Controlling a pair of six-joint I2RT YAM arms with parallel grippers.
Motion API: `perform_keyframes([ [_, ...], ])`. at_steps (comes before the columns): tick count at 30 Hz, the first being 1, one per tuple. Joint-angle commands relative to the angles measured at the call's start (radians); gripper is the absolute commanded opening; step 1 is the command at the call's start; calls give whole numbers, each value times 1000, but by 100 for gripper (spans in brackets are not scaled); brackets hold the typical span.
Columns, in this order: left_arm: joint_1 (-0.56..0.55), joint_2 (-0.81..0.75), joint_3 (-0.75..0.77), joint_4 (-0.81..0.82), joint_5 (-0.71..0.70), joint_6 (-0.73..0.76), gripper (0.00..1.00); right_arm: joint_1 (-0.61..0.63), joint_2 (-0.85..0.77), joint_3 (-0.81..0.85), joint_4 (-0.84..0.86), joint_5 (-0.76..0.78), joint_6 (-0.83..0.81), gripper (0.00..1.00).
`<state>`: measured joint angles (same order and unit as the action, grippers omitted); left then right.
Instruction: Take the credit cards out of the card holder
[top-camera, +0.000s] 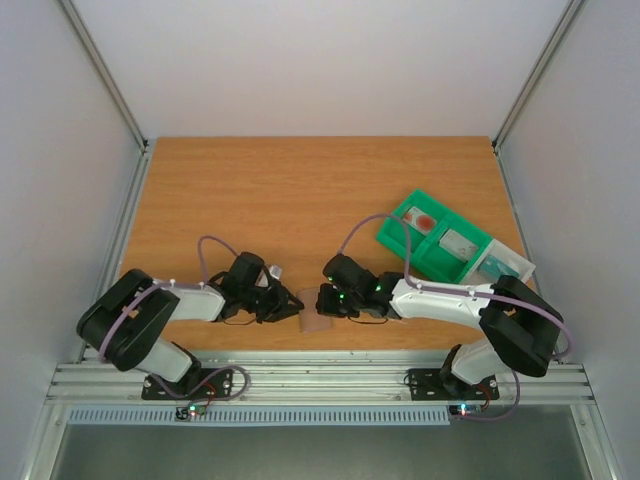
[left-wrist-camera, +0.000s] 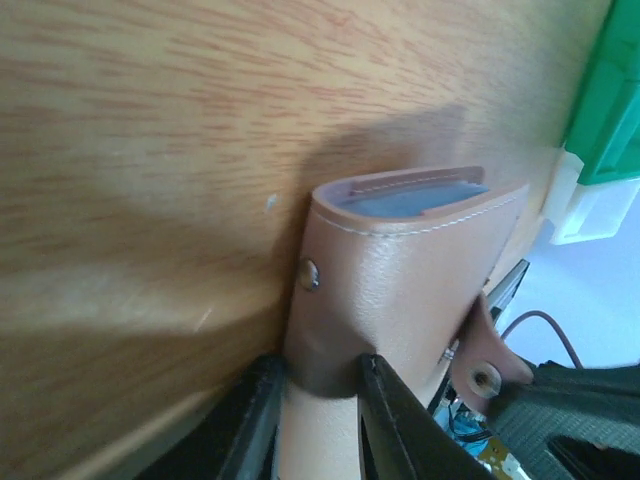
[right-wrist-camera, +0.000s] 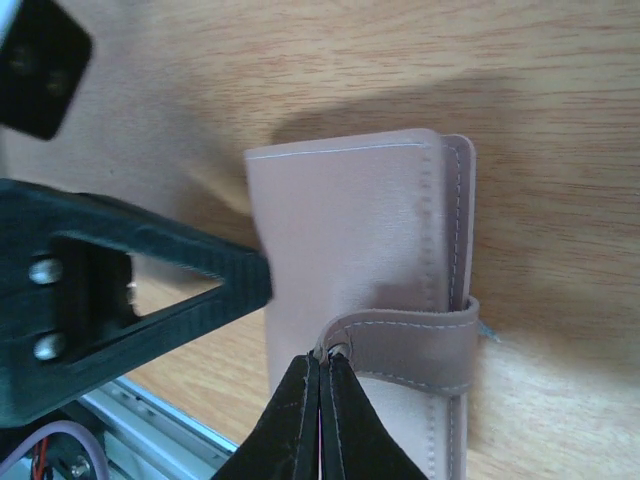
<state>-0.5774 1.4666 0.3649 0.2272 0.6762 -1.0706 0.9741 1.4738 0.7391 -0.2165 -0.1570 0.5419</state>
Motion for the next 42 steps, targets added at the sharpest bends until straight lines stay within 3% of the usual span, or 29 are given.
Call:
perform_keyframes([
  [1, -19, 82, -9, 113, -19, -2, 22, -5, -62, -18, -12, 9, -40, 1],
  [19, -19, 95, -33, 178, -30, -43, 23, -5, -266, -46, -183, 114, -181, 1],
  [24, -19, -14, -26, 80, -70, -42, 36, -5, -301, -49, -139, 70, -198, 1],
  [35, -19, -352, 82, -401, -203, 76, 65, -5, -326, -53, -70, -7, -181, 1],
  [42, -18, -420, 66, -393, -162, 78, 71, -6, -321, -58, 13, -42, -173, 1],
])
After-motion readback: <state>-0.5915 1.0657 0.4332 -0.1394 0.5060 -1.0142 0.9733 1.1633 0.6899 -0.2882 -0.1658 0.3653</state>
